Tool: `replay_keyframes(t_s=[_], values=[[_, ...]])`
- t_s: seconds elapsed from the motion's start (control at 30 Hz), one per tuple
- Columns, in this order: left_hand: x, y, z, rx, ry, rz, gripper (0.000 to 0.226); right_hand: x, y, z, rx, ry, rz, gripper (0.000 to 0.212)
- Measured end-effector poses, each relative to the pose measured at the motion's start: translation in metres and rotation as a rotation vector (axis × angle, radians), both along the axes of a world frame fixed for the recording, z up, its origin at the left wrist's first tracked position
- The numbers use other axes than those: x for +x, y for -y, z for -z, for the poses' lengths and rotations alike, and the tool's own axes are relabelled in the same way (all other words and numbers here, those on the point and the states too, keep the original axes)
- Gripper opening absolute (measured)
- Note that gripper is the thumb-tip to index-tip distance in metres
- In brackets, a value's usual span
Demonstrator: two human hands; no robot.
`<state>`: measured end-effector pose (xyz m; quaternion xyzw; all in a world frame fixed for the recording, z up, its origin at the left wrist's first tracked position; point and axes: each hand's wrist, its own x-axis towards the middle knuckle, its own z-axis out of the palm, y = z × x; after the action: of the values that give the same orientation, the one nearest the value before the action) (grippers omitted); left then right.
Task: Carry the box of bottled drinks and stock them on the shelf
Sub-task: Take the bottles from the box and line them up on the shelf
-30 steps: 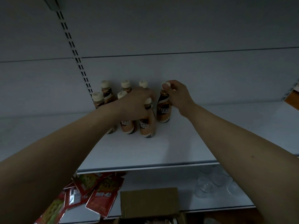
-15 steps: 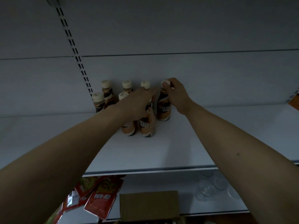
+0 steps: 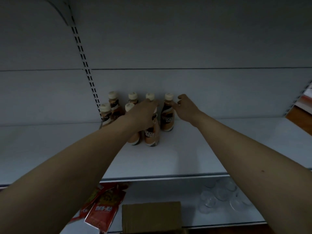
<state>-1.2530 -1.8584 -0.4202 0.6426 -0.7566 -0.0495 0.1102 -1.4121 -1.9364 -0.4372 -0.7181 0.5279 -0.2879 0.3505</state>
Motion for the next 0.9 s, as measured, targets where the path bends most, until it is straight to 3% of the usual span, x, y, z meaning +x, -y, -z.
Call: replay_keyframes(t_s=[0.13, 0.33, 0.73, 0.9], values=[[-0.001, -0.008, -0.011, -0.020, 0.010, -0.043, 0.054, -0.006, -0.018, -0.018, -0.076, -0.146, -0.046, 0.056], [-0.008, -0.039, -0.029, -0.256, 0.092, -0.141, 0.036, -0.012, -0.053, -0.046, -0.226, -0.270, -0.054, 0.034], [-0.011, -0.102, -0.027, -0.266, -0.142, -0.258, 0.030, -0.023, -0.130, -0.062, -0.373, -0.371, -0.050, 0.038], [-0.020, -0.137, -0.002, -0.229, -0.317, -0.273, 0.030, -0.024, -0.165, -0.040, -0.337, -0.292, -0.065, 0.039]])
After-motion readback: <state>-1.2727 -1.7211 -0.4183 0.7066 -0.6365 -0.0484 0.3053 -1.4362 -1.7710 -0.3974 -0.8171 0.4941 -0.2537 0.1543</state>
